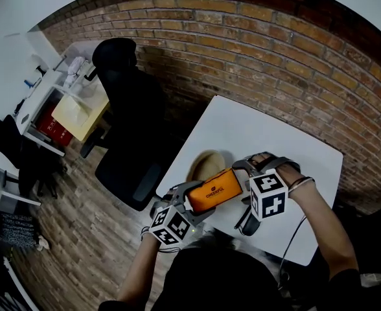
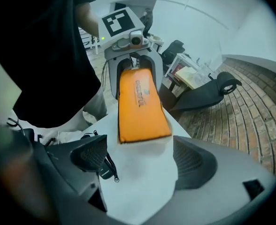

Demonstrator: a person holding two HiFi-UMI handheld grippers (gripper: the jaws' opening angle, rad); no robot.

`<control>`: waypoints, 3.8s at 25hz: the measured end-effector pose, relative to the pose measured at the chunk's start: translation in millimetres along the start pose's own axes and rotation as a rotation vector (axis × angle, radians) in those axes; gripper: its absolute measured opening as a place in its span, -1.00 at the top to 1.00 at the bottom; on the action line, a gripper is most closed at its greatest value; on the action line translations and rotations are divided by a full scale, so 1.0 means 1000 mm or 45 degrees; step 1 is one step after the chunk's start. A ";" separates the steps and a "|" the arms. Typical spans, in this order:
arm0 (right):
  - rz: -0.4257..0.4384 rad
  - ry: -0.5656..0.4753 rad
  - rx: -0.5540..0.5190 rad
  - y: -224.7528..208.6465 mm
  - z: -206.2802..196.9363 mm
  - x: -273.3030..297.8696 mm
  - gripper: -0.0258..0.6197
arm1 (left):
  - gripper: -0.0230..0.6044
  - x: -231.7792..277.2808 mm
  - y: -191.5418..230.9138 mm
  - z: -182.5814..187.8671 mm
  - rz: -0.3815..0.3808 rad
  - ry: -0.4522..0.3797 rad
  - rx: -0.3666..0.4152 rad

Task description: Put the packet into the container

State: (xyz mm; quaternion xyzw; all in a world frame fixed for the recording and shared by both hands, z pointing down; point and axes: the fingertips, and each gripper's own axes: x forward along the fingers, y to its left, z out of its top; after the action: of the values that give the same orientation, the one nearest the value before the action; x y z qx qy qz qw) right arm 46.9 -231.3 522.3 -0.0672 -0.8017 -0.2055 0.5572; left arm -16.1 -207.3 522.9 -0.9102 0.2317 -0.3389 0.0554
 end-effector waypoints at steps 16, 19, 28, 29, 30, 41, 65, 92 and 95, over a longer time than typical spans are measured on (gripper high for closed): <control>-0.355 -0.252 0.324 -0.031 0.010 -0.023 0.88 | -0.23 -0.023 0.030 -0.024 0.157 -0.151 -0.353; -0.399 -0.323 0.398 -0.027 0.014 -0.025 0.91 | -0.23 -0.021 0.033 -0.027 0.182 -0.168 -0.412; -0.615 -0.506 0.813 -0.034 0.001 -0.028 0.91 | -0.23 -0.003 0.049 -0.047 0.306 -0.133 -0.685; -0.636 -0.525 0.862 -0.035 0.000 -0.028 0.91 | -0.23 -0.001 0.049 -0.050 0.321 -0.125 -0.700; -0.658 -0.545 0.902 -0.036 0.000 -0.029 0.91 | -0.23 0.001 0.049 -0.053 0.337 -0.114 -0.711; -0.707 -0.670 1.029 -0.025 0.007 -0.023 0.91 | -0.23 0.031 0.053 -0.078 0.515 0.029 -0.753; -0.604 -0.677 1.049 -0.001 0.007 -0.013 0.91 | -0.23 0.074 0.048 -0.105 0.571 0.233 -0.831; -0.524 -0.712 1.085 0.008 0.017 -0.001 0.91 | -0.71 0.075 0.045 -0.118 0.657 0.097 -0.790; -0.516 -0.715 1.090 0.007 0.018 0.000 0.91 | -0.72 0.069 0.042 -0.113 0.630 0.039 -0.815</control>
State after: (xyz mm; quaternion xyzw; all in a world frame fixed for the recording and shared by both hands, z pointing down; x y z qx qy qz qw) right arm 33.5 -217.2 518.9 0.2688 -0.9285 0.0614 0.2486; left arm -59.0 -269.5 639.1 -0.7930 0.5385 -0.2394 -0.1544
